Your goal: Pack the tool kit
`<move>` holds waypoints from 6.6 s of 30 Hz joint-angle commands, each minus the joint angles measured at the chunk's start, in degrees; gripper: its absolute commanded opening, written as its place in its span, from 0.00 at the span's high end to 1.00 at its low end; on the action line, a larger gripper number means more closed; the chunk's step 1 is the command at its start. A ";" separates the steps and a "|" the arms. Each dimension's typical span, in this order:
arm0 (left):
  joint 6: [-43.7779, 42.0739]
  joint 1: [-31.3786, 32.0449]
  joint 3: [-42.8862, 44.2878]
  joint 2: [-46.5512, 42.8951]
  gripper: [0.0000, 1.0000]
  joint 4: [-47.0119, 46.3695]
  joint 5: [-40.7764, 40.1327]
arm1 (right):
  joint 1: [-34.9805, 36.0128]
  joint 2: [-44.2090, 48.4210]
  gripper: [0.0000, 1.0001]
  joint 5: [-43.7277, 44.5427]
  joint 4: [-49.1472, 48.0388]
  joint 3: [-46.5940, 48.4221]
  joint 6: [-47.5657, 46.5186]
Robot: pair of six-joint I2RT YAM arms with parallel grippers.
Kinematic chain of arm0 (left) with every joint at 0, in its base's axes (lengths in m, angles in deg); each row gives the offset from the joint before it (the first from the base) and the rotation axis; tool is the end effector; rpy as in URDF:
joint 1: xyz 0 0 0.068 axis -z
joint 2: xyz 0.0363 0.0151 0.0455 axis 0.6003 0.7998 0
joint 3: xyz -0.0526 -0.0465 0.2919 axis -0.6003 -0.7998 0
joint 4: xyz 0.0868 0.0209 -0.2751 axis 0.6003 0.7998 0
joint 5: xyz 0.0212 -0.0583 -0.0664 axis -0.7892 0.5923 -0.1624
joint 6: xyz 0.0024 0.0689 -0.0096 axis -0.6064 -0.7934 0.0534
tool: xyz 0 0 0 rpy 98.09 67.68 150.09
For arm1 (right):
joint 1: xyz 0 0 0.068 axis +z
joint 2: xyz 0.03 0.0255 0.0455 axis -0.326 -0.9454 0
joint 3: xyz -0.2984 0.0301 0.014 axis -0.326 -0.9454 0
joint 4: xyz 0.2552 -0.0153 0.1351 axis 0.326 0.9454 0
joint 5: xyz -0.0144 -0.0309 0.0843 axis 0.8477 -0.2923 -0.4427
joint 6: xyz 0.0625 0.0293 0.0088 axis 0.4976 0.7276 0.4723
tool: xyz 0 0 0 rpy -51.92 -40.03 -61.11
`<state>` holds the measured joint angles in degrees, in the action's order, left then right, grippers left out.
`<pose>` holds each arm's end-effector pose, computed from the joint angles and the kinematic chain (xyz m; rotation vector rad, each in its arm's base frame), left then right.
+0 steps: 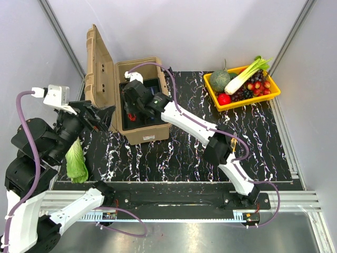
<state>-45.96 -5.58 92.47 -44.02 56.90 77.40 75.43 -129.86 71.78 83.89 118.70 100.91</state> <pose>0.0774 -0.0361 0.5498 0.1323 1.6030 -0.4645 0.3408 0.4889 0.3464 -0.4640 2.1060 0.5842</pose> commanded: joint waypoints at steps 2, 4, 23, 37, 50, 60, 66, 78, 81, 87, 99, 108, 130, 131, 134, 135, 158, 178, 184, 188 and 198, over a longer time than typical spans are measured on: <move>0.10 0.15 0.42 -0.49 0.01 -1.56 -0.87 | -0.24 -1.17 0.89 -1.07 1.83 3.66 2.64; -0.08 0.15 0.33 -0.49 0.01 -1.56 -0.96 | -0.24 -2.31 0.89 -1.96 1.92 3.49 3.69; -1.22 0.15 0.15 -1.01 0.01 -1.39 -1.67 | -1.03 -7.41 0.70 -1.26 2.88 4.37 11.16; -1.39 0.15 0.24 -1.28 0.01 -1.04 -2.28 | -3.67 -6.01 0.46 -8.99 2.89 4.90 16.79; -1.57 0.15 0.68 -1.36 0.01 -0.60 -2.54 | -3.76 0.05 0.40 -7.15 3.32 3.75 16.01; -1.92 0.15 1.30 -1.10 0.01 -0.68 -2.63 | -3.76 13.05 0.38 -1.54 2.97 -2.47 9.42; -2.01 0.15 1.21 -1.27 0.01 -0.68 -2.63 | -4.98 25.43 0.32 15.41 0.17 -19.06 7.13; -2.27 0.07 0.94 0.13 0.01 -1.65 -1.14 | -20.62 49.97 0.14 31.36 -0.82 -62.33 23.73; -2.36 0.07 0.94 0.66 0.01 -1.74 -0.53 | -24.57 50.42 0.12 30.12 2.17 -65.93 26.54; -2.36 0.15 0.94 1.27 0.01 -2.00 0.62 | -36.26 47.17 0.06 20.99 4.55 -72.88 30.24; -2.10 0.15 0.51 0.22 0.01 -2.09 0.27 | -43.48 38.02 0.06 9.74 8.34 -78.15 35.42; -2.27 0.07 0.42 0.48 0.01 -2.00 -0.17 | -46.21 38.90 0.05 3.24 2.89 -85.80 35.07; -1.66 0.15 0.59 -0.31 0.01 -2.97 0.27 | -32.68 32.67 0.41 -2.23 1.74 -84.67 44.74; -1.66 0.15 0.51 -0.40 0.01 -2.88 0.09 | -32.67 32.49 0.44 -2.14 1.74 -84.67 44.83; -1.66 0.15 0.59 -0.57 0.01 -2.79 -0.17 | -32.67 32.57 0.46 -0.91 2.79 -84.67 45.62; -1.57 0.15 0.51 -0.57 0.01 -2.79 -0.08 | -32.67 32.84 0.43 -0.38 3.23 -84.67 45.71; -2.71 0.15 2.17 -0.31 0.01 -2.00 -0.96 | -44.19 35.92 0.11 -0.29 7.53 -84.41 57.75; -3.50 0.07 1.82 -0.22 0.01 -2.00 -1.75 | -44.19 38.37 0.92 2.52 10.35 -85.02 58.98; -3.50 0.15 1.91 -0.13 0.01 -2.00 -1.75 | -44.19 43.37 1.00 5.59 13.08 -84.06 59.60; -3.50 0.15 2.26 0.04 0.01 -2.00 -1.75 | -44.19 48.82 1.00 8.41 15.36 -81.42 58.81; -3.85 0.15 3.67 0.57 0.01 -2.00 -1.66 | -38.75 56.66 1.00 14.20 17.30 -67.46 51.95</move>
<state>-48.65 -5.58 93.94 -44.33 56.84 76.59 32.83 -75.83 79.52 99.32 44.23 155.55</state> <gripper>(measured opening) 0.988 0.088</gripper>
